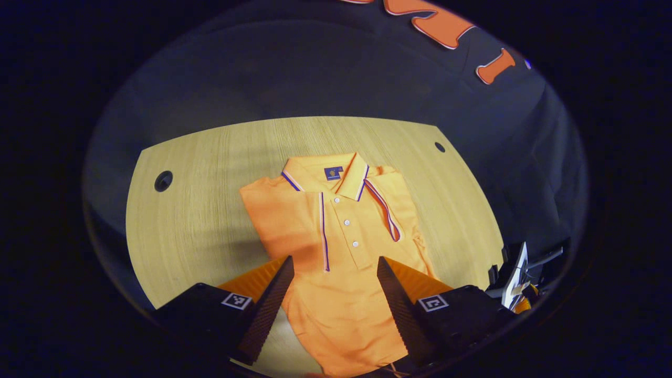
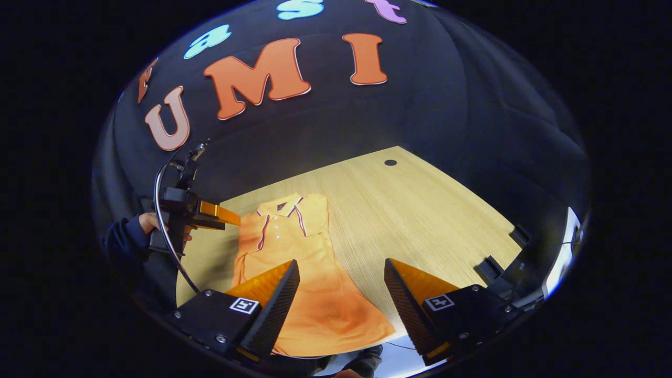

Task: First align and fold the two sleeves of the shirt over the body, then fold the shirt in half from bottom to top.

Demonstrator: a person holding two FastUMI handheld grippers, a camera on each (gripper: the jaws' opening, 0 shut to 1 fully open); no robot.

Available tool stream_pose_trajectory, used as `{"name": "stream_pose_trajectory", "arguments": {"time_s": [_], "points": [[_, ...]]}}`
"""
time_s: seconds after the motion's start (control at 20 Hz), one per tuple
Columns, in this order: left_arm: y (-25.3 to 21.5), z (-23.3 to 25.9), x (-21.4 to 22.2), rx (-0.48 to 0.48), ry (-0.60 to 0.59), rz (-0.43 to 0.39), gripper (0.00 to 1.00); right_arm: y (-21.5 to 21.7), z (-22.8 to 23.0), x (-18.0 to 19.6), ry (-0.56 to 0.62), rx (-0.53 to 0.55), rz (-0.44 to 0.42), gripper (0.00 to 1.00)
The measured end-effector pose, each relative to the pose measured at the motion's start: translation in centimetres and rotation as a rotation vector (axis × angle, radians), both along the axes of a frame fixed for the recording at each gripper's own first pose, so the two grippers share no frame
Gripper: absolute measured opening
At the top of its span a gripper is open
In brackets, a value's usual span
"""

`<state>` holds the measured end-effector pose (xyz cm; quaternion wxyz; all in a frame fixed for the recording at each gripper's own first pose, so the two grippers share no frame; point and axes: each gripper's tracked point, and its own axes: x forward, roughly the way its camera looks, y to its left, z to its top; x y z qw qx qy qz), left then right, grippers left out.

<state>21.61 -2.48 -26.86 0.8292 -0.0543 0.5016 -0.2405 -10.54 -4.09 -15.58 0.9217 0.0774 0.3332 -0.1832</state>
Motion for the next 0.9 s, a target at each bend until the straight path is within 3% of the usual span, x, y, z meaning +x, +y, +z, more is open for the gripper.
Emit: {"name": "stream_pose_trajectory", "arguments": {"time_s": [0.35, 0.65, 0.9], "points": [[3.7, 1.2, -9.6, 0.009, -0.042, 0.155, 0.99, 0.0, -2.3, -0.7, 0.08, 0.03, 0.191, 0.99], [6.7, -1.5, -19.2, 0.072, 0.012, 0.23, 0.99, 0.4, -6.9, -4.1, 0.214, 0.069, 0.323, 0.99], [7.5, -3.8, -25.2, 0.137, 0.04, 0.249, 0.99, 0.5, -9.8, -5.8, 0.299, 0.076, 0.391, 0.99]]}}
